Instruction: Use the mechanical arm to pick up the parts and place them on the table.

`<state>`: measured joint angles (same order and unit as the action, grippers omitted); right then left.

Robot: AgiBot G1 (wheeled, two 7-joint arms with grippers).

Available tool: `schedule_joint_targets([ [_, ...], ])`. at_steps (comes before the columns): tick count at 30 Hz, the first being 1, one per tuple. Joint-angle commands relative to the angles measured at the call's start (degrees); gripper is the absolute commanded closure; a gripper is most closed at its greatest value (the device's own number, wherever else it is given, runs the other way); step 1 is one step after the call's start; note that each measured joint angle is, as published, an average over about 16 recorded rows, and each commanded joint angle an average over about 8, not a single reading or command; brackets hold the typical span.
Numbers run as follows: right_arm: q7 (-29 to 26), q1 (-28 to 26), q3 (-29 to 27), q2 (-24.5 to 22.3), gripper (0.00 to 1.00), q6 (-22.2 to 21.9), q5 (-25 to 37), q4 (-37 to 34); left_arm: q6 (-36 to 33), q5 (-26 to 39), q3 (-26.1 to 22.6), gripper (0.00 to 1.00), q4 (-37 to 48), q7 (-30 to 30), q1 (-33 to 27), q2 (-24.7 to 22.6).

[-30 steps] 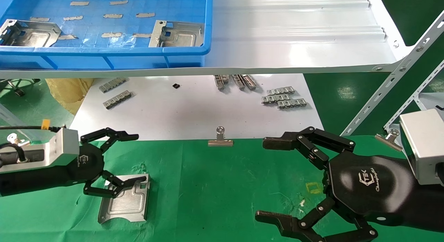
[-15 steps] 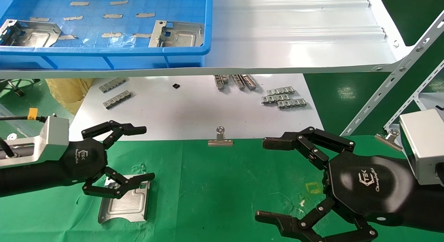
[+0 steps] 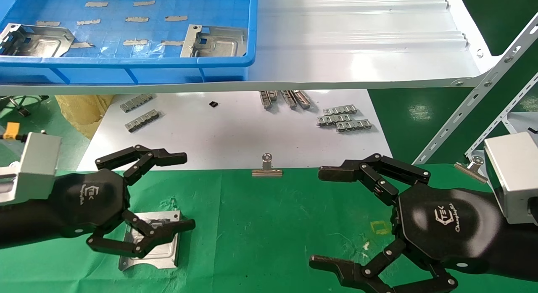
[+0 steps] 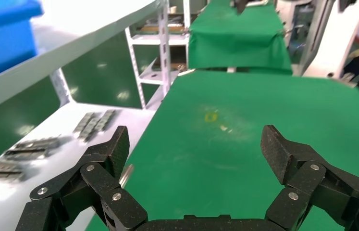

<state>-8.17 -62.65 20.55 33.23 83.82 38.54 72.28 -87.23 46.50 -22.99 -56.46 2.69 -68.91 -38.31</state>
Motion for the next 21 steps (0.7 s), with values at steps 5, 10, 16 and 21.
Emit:
schedule_joint_targets([
  [5,0.0,0.0,0.0,0.0,0.0,0.0,0.0,0.0,0.6,-1.9,2.8,0.0,-6.9,-5.4,3.0,1.3],
  [10,0.0,0.0,0.0,0.0,0.0,0.0,0.0,0.0,1.1,-3.5,5.2,0.0,-12.8,-10.0,5.5,2.5],
  [16,0.0,0.0,0.0,0.0,0.0,0.0,0.0,0.0,1.6,-4.8,7.2,0.0,-17.8,-13.7,7.6,3.4],
  [21,0.0,0.0,0.0,0.0,0.0,0.0,0.0,0.0,1.7,-5.3,7.9,0.0,-19.4,-14.4,8.3,3.7],
])
